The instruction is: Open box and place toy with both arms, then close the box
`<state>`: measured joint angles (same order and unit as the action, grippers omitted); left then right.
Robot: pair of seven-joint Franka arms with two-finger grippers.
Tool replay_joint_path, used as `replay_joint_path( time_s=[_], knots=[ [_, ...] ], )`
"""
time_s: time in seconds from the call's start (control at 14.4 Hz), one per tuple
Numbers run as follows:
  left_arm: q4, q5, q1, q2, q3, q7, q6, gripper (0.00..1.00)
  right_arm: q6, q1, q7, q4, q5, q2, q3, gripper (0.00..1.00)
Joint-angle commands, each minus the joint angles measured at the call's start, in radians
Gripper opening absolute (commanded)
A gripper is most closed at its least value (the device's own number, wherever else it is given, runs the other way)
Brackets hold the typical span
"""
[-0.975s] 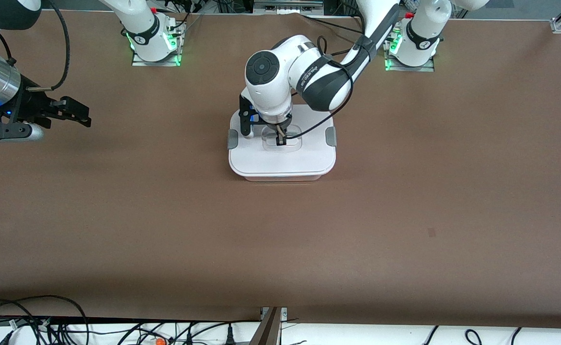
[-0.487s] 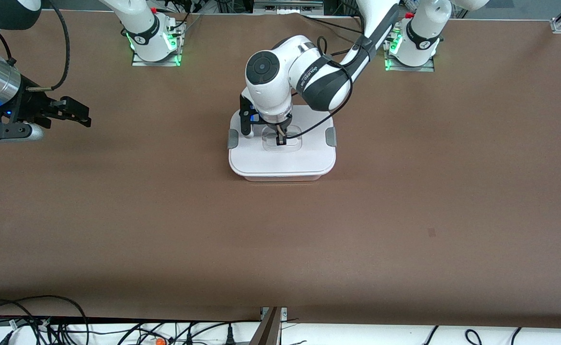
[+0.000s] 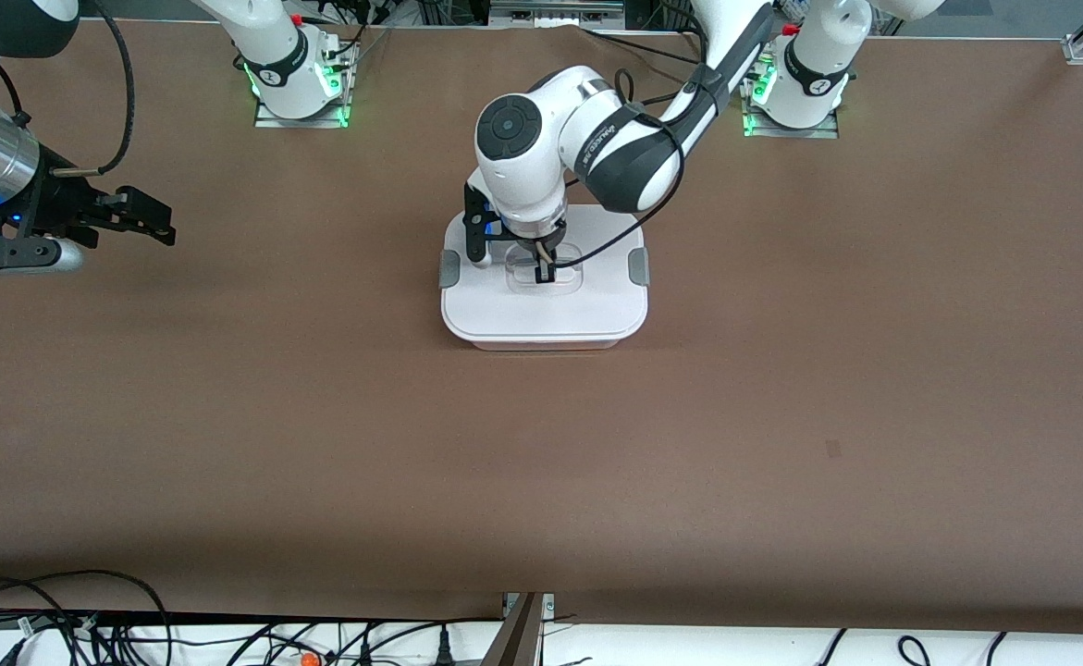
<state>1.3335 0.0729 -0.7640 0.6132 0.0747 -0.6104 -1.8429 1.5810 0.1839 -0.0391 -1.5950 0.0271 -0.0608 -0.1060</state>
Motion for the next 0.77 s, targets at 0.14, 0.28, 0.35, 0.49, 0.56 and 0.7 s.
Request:
replay_joint_path(
  time_s=[0.14, 0.28, 0.35, 0.49, 0.56, 0.7],
  knots=[
    [-0.048, 0.002, 0.073, -0.036, -0.001, 0.001, 0.040, 1.00, -0.010, -0.004, 0.005, 0.015, 0.002, -0.005, 0.000, 1.00],
    [-0.085, 0.002, 0.133, -0.036, -0.001, 0.004, 0.044, 1.00, -0.010, -0.004, 0.005, 0.015, 0.002, -0.005, 0.000, 1.00],
    [-0.111, 0.001, 0.164, -0.036, -0.001, 0.004, 0.059, 1.00, -0.010, -0.004, 0.005, 0.015, 0.002, -0.005, 0.000, 1.00],
    [-0.163, 0.004, 0.230, -0.035, -0.003, 0.003, 0.103, 1.00, -0.012, -0.004, 0.005, 0.015, 0.002, -0.005, 0.000, 1.00],
    [-0.178, 0.004, 0.270, -0.035, -0.003, 0.001, 0.128, 1.00, -0.012, -0.004, 0.005, 0.015, 0.002, -0.005, 0.000, 1.00],
    [-0.203, 0.005, 0.348, -0.036, -0.003, 0.001, 0.154, 1.00, -0.010, -0.004, 0.005, 0.015, 0.002, -0.005, 0.000, 1.00]
  ],
)
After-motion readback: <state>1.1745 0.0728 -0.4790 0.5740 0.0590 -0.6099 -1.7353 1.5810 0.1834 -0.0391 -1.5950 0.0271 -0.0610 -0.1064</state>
